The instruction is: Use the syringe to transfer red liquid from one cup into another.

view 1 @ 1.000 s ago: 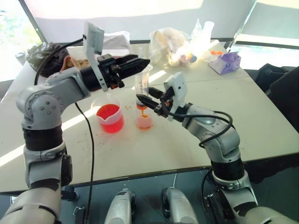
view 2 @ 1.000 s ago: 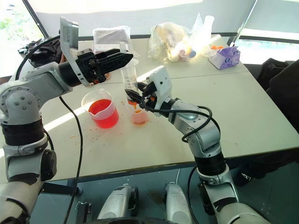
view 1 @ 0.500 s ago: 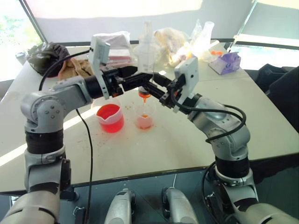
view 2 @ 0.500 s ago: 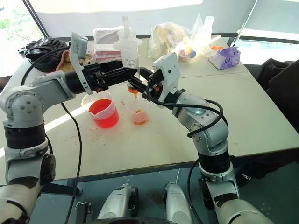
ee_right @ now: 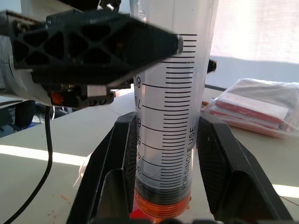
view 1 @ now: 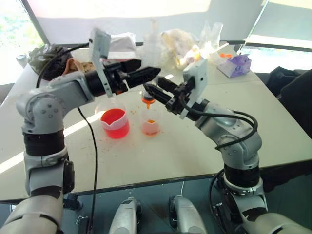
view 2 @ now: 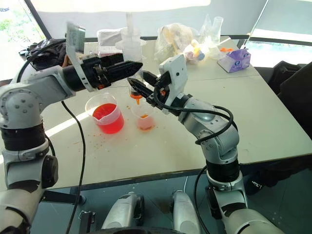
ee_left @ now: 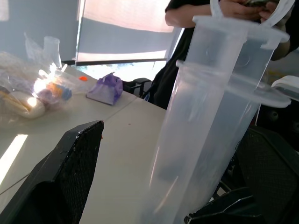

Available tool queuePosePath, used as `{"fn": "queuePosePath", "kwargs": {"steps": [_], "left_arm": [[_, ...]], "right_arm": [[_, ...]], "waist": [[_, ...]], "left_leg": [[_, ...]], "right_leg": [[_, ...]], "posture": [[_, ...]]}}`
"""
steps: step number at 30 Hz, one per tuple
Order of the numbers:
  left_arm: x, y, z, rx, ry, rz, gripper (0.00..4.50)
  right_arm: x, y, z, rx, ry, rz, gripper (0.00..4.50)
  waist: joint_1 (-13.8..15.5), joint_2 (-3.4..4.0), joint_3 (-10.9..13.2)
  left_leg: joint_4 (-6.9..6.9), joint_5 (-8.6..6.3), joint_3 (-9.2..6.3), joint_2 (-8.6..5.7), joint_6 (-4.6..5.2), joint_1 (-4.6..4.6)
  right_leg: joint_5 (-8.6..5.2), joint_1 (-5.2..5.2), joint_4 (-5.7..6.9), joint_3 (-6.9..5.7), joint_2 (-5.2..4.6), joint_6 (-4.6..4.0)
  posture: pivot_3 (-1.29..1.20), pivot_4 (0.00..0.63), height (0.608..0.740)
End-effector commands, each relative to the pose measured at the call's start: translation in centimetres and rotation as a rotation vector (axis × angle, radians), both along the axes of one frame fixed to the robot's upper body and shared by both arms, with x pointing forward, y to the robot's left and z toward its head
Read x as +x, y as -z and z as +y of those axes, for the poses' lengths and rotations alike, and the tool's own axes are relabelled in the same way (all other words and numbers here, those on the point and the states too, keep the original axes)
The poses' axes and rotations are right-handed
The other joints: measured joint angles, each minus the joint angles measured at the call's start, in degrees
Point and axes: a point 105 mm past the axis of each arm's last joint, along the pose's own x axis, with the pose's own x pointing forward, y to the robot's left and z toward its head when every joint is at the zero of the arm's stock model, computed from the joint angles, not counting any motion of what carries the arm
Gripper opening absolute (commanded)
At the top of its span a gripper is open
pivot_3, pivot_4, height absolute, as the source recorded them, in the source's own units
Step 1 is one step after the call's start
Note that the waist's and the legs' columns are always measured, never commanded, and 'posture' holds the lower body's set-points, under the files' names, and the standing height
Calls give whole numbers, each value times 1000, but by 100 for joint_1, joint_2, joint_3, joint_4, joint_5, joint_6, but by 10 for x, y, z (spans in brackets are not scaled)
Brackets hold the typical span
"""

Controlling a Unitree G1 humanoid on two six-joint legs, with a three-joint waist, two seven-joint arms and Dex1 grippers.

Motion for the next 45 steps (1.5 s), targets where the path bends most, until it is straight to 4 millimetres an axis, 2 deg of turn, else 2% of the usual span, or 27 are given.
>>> {"fn": "queuePosePath", "kwargs": {"steps": [1,10,19,22,29,33,34,45], "left_arm": [[-9,-29,12,-53,-18,-88,4474],[-18,-51,23,-98,-47,-130,4474],[-11,-39,28,-55,-102,-101,4474],[-8,-33,29,-38,-110,-95,3720],[0,-21,20,10,-98,-88,1530],[2,-21,15,15,-81,-94,226],[2,-21,14,15,-77,-96,35],[1,-26,9,-6,-34,-100,35]], "right_arm": [[-6,-4,-1,26,-14,-11,1324],[6,24,-1,-11,18,52,1324],[8,22,-1,-3,19,40,1324],[6,20,-1,-2,17,33,1324],[1,15,2,-6,4,11,1324],[-1,16,2,-15,-3,6,1324],[-2,16,2,-18,-4,6,1324],[-5,20,3,-31,-11,16,1324]], "waist": [[-1,0,0],[3,0,0],[0,0,0],[5,0,0],[4,0,0],[1,0,0],[1,0,0],[3,0,0]], "left_leg": [[0,0,0,0,0,0],[0,0,0,0,0,0],[2,0,0,-1,0,0],[2,0,0,-1,0,0],[2,0,2,-2,0,0],[2,0,2,-1,0,0],[2,0,2,-1,0,0],[4,0,1,-1,0,0]], "right_leg": [[0,0,0,0,0,1],[3,1,0,0,0,5],[5,1,0,0,0,8],[4,1,0,0,1,7],[-1,2,0,0,0,-1],[-1,1,0,0,0,-2],[-1,1,0,0,0,-2],[0,1,0,0,0,0]], "posture": [[0,150,740],[0,150,740],[0,150,740],[0,150,740],[0,150,740],[0,150,740],[0,150,740],[0,150,740]]}}
